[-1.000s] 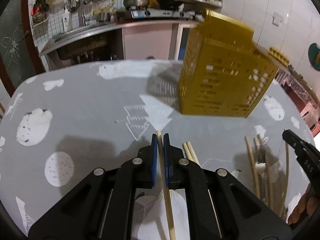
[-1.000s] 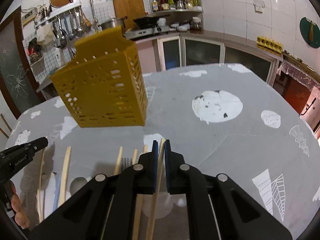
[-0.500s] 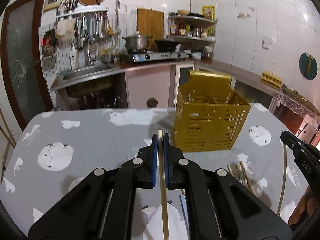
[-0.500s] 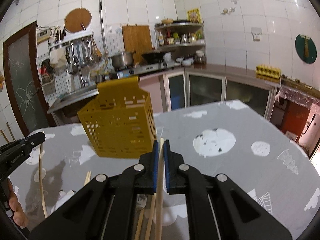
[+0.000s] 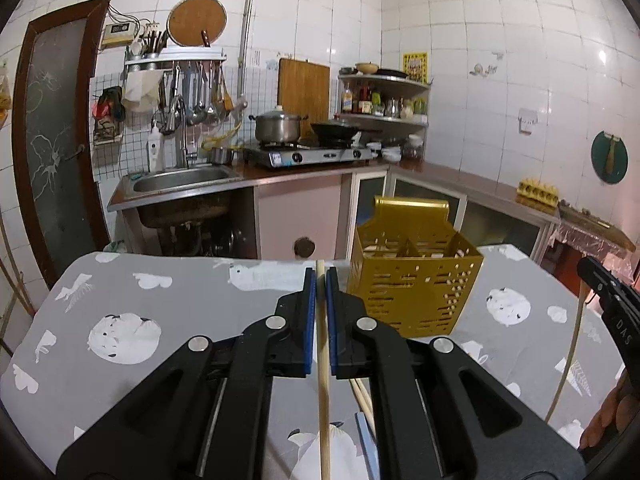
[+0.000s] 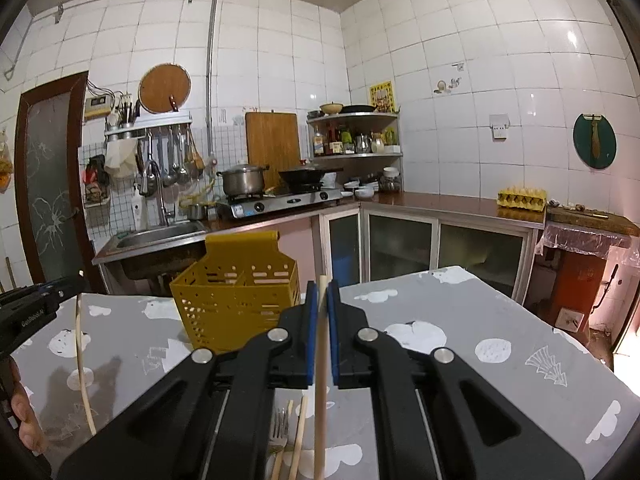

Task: Organize utensils
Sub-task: 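Lift both held chopsticks and carry them above the yellow holder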

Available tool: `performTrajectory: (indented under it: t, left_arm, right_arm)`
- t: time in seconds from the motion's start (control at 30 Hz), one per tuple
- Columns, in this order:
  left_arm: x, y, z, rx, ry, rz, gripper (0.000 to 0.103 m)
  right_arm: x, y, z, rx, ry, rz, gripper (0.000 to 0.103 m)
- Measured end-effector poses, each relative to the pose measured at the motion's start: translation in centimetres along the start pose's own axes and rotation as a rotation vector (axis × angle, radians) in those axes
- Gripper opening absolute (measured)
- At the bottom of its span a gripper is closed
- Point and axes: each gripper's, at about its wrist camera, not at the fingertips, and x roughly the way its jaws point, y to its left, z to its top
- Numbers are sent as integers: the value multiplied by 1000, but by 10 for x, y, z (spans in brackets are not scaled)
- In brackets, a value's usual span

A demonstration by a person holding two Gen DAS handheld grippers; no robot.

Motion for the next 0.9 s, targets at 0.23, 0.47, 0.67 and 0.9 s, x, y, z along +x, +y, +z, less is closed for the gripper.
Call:
performTrajectory:
  t: [0.23, 0.47, 0.67, 0.9]
  left_arm:
    - [-7, -4, 1, 10, -31, -11, 4]
    - [-11, -4, 4, 14, -45, -11, 4]
    - [-15, -6, 11, 7, -62, -11, 4]
    - [-12, -6, 30, -2, -89, -14, 4]
  right_arm:
    - [-6, 4, 2, -16, -27, 7, 6]
    - [-10, 9, 12, -32, -54, 3, 6]
    - [-14, 14, 23, -41, -66, 9, 6]
    - [-10, 23, 44, -66, -91, 23, 6]
